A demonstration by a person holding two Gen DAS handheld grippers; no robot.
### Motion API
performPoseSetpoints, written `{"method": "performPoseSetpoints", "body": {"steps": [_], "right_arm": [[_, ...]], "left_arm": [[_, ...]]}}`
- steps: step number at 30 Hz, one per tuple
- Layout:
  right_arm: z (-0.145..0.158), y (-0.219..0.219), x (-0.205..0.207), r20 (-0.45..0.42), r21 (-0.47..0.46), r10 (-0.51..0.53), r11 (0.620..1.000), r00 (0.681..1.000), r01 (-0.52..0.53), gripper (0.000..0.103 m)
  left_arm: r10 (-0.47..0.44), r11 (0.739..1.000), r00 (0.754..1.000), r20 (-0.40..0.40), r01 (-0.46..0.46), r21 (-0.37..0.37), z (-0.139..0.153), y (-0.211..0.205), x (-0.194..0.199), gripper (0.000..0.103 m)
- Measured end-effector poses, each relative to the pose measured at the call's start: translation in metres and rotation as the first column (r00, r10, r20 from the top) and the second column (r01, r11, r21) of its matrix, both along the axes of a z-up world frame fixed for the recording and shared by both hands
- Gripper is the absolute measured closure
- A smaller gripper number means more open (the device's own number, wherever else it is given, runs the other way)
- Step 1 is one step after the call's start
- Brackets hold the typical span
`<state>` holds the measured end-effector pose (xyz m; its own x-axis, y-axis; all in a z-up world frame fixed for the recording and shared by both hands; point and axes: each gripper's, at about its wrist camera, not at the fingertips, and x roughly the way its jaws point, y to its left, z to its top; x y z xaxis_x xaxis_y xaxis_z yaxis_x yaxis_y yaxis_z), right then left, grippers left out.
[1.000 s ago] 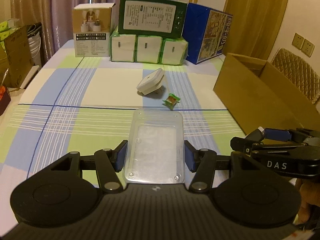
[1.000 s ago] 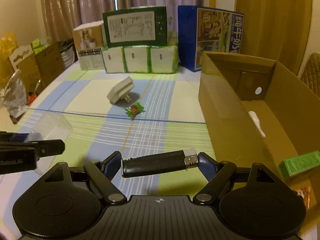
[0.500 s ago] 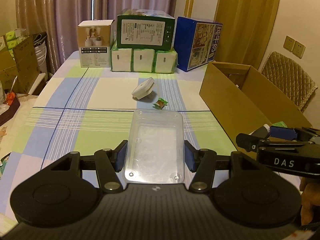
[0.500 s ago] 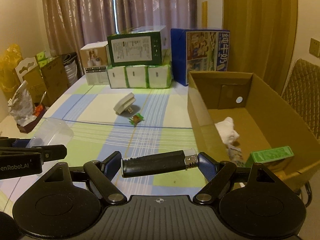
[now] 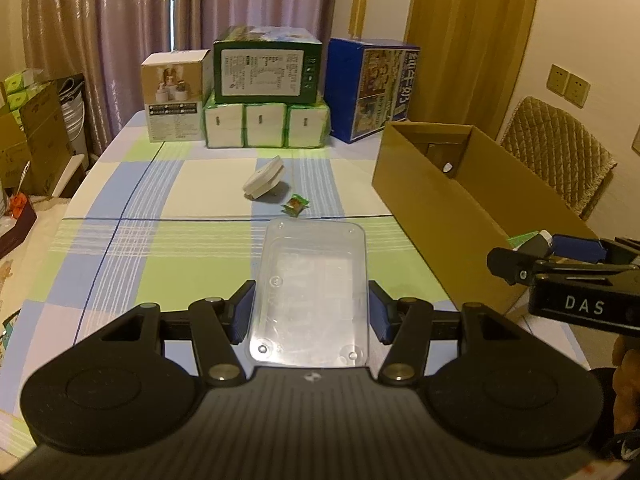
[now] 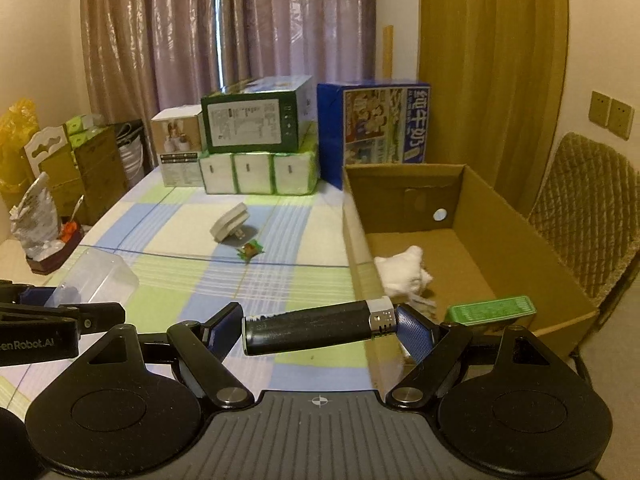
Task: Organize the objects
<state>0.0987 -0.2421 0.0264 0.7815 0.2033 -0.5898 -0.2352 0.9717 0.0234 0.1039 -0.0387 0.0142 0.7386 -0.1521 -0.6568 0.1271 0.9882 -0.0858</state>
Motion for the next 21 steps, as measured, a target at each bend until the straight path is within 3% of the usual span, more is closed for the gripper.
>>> {"method": "performPoseSetpoints", "body": {"steps": [21], "right_arm": [[0.02,-0.057,-0.011,0.037,0.004,-0.107,0.994,0.994,0.107,0.024]], "left_arm": [[-0.101,0.995,0.995,0.02,0.101,0.001,0.017,-0.051,-0.005,0.051]]}}
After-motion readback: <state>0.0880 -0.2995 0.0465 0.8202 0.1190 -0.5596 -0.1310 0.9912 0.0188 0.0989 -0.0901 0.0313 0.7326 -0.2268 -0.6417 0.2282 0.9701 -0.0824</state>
